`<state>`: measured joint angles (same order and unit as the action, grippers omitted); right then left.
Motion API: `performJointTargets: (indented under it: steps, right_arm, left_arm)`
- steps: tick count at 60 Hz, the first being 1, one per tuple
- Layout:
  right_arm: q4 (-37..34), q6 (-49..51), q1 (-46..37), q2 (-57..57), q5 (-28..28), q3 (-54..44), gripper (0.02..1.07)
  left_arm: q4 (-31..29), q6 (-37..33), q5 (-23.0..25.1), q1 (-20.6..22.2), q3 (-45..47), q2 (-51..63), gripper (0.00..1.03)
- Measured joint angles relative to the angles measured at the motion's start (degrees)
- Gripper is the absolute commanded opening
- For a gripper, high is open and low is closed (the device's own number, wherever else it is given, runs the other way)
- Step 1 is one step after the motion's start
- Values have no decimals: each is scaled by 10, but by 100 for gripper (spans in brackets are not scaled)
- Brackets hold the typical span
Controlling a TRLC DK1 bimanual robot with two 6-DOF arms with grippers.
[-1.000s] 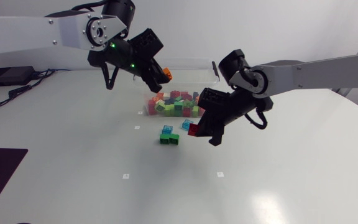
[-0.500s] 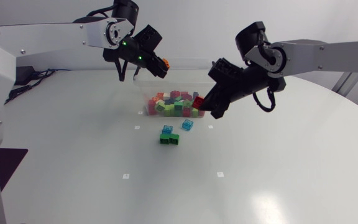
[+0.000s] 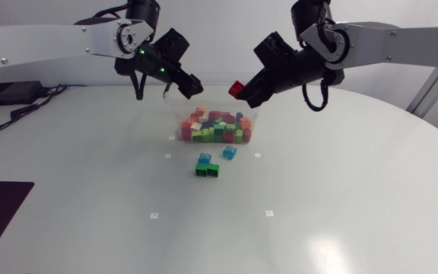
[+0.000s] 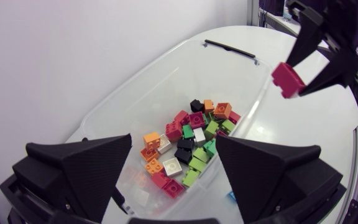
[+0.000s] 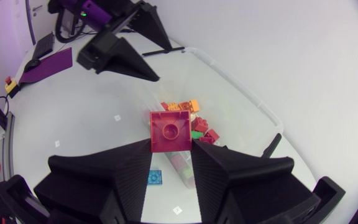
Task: Place the duplo bricks in the container
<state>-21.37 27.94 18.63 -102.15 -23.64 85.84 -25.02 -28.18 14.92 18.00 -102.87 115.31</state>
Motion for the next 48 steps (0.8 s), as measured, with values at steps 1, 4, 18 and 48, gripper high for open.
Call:
performJointTargets:
  steps: [1, 4, 18, 48]
  right_arm:
    - [2, -4, 0, -4, 1, 3, 33]
    - [7, -11, 0, -13, 4, 12, 33]
    - [19, -42, 0, -59, 12, 61, 33]
    - [36, -71, 9, -141, 68, 126, 46]
  left_arm:
    - [5, -2, 0, 0, 12, -11, 98]
    - [14, -7, 0, 0, 41, -35, 98]
    - [35, -66, 35, 0, 162, -141, 98]
    - [13, -215, 59, 47, 309, -169, 98]
